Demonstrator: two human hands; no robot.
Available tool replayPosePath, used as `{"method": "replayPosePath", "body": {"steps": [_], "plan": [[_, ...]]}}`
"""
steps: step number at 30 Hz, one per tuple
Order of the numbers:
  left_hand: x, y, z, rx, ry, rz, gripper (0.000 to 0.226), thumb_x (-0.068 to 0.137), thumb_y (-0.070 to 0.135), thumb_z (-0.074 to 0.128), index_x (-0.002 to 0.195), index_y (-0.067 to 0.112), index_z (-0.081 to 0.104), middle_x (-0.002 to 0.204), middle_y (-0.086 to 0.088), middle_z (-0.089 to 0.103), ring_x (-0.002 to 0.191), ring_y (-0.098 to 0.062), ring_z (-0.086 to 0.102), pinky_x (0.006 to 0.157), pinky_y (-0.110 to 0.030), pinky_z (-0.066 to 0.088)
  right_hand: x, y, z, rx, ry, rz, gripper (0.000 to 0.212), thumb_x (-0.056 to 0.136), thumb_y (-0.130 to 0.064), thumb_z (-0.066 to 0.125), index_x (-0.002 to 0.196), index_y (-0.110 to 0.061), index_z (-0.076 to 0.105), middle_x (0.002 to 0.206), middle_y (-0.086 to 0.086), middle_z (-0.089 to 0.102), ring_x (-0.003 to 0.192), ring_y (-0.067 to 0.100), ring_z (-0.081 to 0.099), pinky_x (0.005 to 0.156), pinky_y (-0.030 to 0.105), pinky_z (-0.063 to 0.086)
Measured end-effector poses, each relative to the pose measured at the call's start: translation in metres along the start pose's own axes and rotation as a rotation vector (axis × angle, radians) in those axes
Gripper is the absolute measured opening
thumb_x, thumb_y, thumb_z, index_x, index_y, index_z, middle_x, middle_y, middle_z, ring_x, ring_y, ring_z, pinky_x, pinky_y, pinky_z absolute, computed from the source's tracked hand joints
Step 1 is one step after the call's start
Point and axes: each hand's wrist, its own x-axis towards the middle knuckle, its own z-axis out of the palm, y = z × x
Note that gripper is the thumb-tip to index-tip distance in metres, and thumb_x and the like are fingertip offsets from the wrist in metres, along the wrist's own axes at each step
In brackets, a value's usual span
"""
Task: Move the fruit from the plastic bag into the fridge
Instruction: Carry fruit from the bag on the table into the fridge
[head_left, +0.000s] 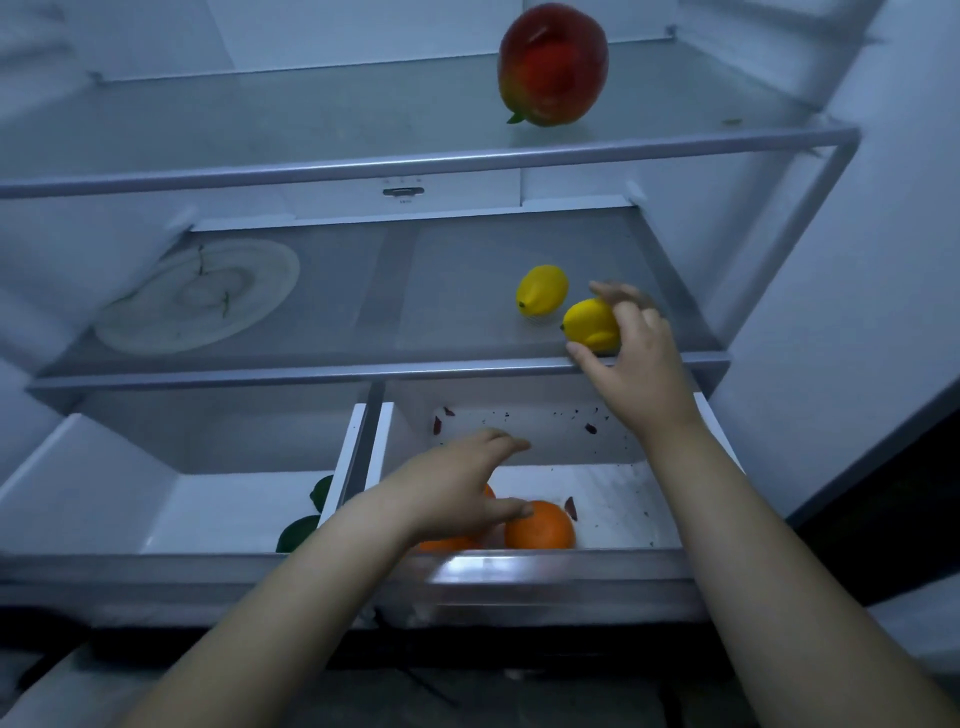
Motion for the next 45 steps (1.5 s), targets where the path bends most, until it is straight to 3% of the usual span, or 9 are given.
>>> {"method": "replayPosePath", "body": {"steps": [7, 12, 16, 20, 23, 26, 31, 35, 45], "plan": [[-0.059, -0.001, -0.014, 0.134, 0.308, -0.004, 0.065, 0.089, 0.052, 0.05, 0.146, 0.033, 0.026, 0.151, 0.014, 0.027, 0.136, -0.007, 0.029, 0.104, -0.025, 0.03, -0.007, -0.024, -0.014, -0.166, 0.083, -0.126, 0.051, 0.085, -0.039, 0.062, 0.127, -0.014, 0.049, 0.13, 0.009, 0.047, 0.125, 0.028, 0.039, 0.102, 0.046, 0.037], [-0.122, -0.02, -0.038, 0.234, 0.602, -0.088, 0.062, 0.084, 0.053, 0.038, 0.133, 0.018, 0.05, 0.133, 0.002, 0.054, 0.118, -0.016, 0.054, 0.091, -0.028, 0.045, -0.017, -0.097, -0.016, -0.127, 0.077, -0.37, 0.047, 0.087, -0.032, 0.061, 0.128, -0.01, 0.051, 0.134, 0.011, 0.048, 0.129, 0.029, 0.039, 0.11, 0.038, 0.03], [-0.196, -0.042, -0.054, 0.268, 0.755, -0.261, 0.06, 0.088, 0.051, 0.036, 0.133, 0.015, 0.049, 0.129, -0.001, 0.057, 0.113, -0.02, 0.057, 0.086, -0.034, 0.049, -0.039, -0.18, 0.001, -0.017, -0.059, -0.489, 0.05, 0.089, -0.035, 0.059, 0.131, -0.011, 0.049, 0.136, 0.008, 0.047, 0.131, 0.022, 0.038, 0.111, 0.034, 0.029], [-0.296, -0.056, -0.057, 0.325, 0.831, -0.454, 0.063, 0.09, 0.054, 0.032, 0.138, 0.016, 0.044, 0.137, -0.001, 0.051, 0.124, -0.02, 0.049, 0.096, -0.038, 0.044, -0.078, -0.271, 0.027, 0.034, -0.216, -0.598, 0.056, 0.089, -0.043, 0.052, 0.135, -0.011, 0.047, 0.137, 0.008, 0.047, 0.131, 0.023, 0.038, 0.111, 0.032, 0.028], [-0.381, -0.053, -0.05, 0.352, 0.858, -0.623, 0.062, 0.088, 0.054, 0.035, 0.135, 0.016, 0.048, 0.134, -0.002, 0.053, 0.12, -0.021, 0.052, 0.093, -0.038, 0.046, -0.121, -0.346, 0.044, 0.103, -0.309, -0.693, 0.058, 0.088, -0.044, 0.053, 0.136, -0.014, 0.046, 0.137, 0.004, 0.048, 0.127, 0.021, 0.042, 0.107, 0.028, 0.032], [-0.468, -0.048, -0.037, 0.383, 0.867, -0.779, 0.062, 0.085, 0.054, 0.036, 0.13, 0.015, 0.054, 0.128, -0.004, 0.059, 0.113, -0.023, 0.059, 0.089, -0.039, 0.049, -0.171, -0.419, 0.062, 0.144, -0.41, -0.804, 0.06, 0.088, -0.045, 0.056, 0.14, -0.02, 0.04, 0.144, -0.003, 0.041, 0.131, 0.015, 0.035, 0.106, 0.025, 0.029], [-0.598, -0.034, -0.004, 0.414, 0.855, -1.071, 0.063, 0.085, 0.059, 0.033, 0.133, 0.022, 0.051, 0.136, 0.0, 0.053, 0.122, -0.018, 0.052, 0.099, -0.035, 0.042, -0.257, -0.518, 0.089, 0.182, -0.637, -1.012, 0.068, 0.089, -0.06, 0.039, 0.147, -0.032, 0.018, 0.154, -0.013, 0.019, 0.139, 0.009, 0.02, 0.11, 0.024, 0.02], [-0.702, -0.013, 0.033, 0.438, 0.86, -1.317, 0.062, 0.085, 0.059, 0.036, 0.131, 0.021, 0.053, 0.135, -0.003, 0.054, 0.123, -0.022, 0.052, 0.098, -0.039, 0.044, -0.332, -0.591, 0.105, 0.313, -0.78, -1.191, 0.07, 0.087, -0.056, 0.044, 0.146, -0.029, 0.02, 0.153, -0.008, 0.024, 0.139, 0.005, 0.019, 0.107, 0.017, 0.015], [-0.866, 0.029, 0.107, 0.361, 0.939, -1.844, 0.073, 0.082, 0.064, 0.026, 0.134, 0.02, 0.05, 0.139, -0.001, 0.05, 0.129, -0.02, 0.045, 0.102, -0.041, 0.038, -0.47, -0.738, 0.138, 0.542, -0.96, -1.483, 0.072, 0.086, -0.057, 0.048, 0.147, -0.033, 0.018, 0.154, -0.009, 0.022, 0.14, 0.012, 0.025, 0.111, 0.031, 0.026]]}}
